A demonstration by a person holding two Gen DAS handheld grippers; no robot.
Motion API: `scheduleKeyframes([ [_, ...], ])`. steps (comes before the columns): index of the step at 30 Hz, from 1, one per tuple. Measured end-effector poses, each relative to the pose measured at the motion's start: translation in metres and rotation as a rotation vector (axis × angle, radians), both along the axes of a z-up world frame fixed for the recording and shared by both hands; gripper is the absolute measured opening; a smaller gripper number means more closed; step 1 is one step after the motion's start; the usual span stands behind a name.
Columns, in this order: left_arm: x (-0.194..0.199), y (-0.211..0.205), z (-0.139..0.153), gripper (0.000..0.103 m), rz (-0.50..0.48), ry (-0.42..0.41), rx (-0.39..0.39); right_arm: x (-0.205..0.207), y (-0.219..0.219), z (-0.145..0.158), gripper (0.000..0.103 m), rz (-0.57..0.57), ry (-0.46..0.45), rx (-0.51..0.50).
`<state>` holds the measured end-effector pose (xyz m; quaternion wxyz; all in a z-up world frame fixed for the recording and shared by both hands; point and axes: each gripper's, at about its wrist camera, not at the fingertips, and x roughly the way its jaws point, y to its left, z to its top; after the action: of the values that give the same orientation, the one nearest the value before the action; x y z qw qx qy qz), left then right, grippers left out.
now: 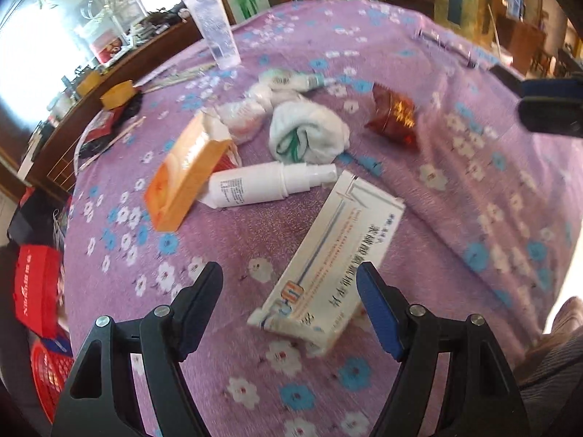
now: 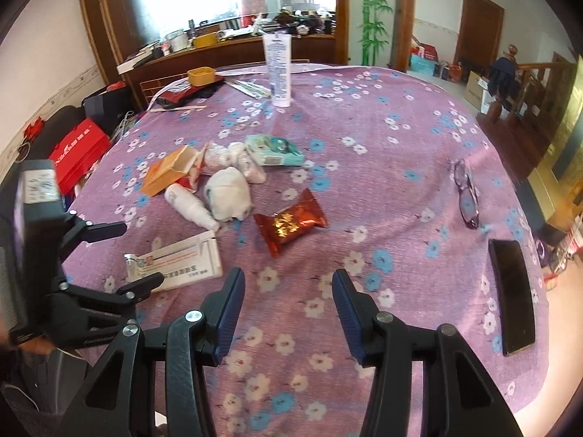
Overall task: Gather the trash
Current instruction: 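Return both tools to the table toward the remaining trash, then grasp the white medicine box with the left gripper while the right gripper grasps the candy wrapper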
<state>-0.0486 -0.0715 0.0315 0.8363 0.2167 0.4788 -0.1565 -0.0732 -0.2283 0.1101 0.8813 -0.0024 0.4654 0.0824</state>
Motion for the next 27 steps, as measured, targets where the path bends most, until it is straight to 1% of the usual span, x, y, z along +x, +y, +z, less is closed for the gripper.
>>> scheduleKeyframes([
  [1, 0.004, 0.000, -0.003, 0.074, 0.004, -0.001, 0.007, 0.000, -0.004, -0.001, 0.053, -0.014, 0.005, 0.008],
  [3, 0.010, 0.000, -0.003, 0.074, 0.003, -0.004, -0.010, 0.000, -0.009, -0.001, 0.053, -0.036, 0.010, 0.019],
  [9, 0.023, -0.004, -0.004, 0.074, -0.014, -0.008, -0.029, -0.002, -0.020, -0.005, 0.053, -0.092, 0.032, 0.034],
  [12, 0.023, -0.008, -0.003, 0.074, -0.038, -0.003, -0.031, -0.003, -0.021, -0.004, 0.053, -0.107, 0.038, 0.035],
  [14, 0.020, -0.012, -0.002, 0.074, -0.073, 0.008, -0.043, -0.003, -0.021, -0.004, 0.053, -0.117, 0.041, 0.035],
  [18, 0.015, -0.020, -0.004, 0.075, -0.127, 0.008, -0.028, -0.004, -0.021, -0.005, 0.053, -0.137, 0.050, 0.039],
  [27, 0.021, -0.019, -0.004, 0.076, -0.143, 0.044, -0.061, -0.008, -0.019, -0.004, 0.053, -0.161, 0.057, 0.036],
])
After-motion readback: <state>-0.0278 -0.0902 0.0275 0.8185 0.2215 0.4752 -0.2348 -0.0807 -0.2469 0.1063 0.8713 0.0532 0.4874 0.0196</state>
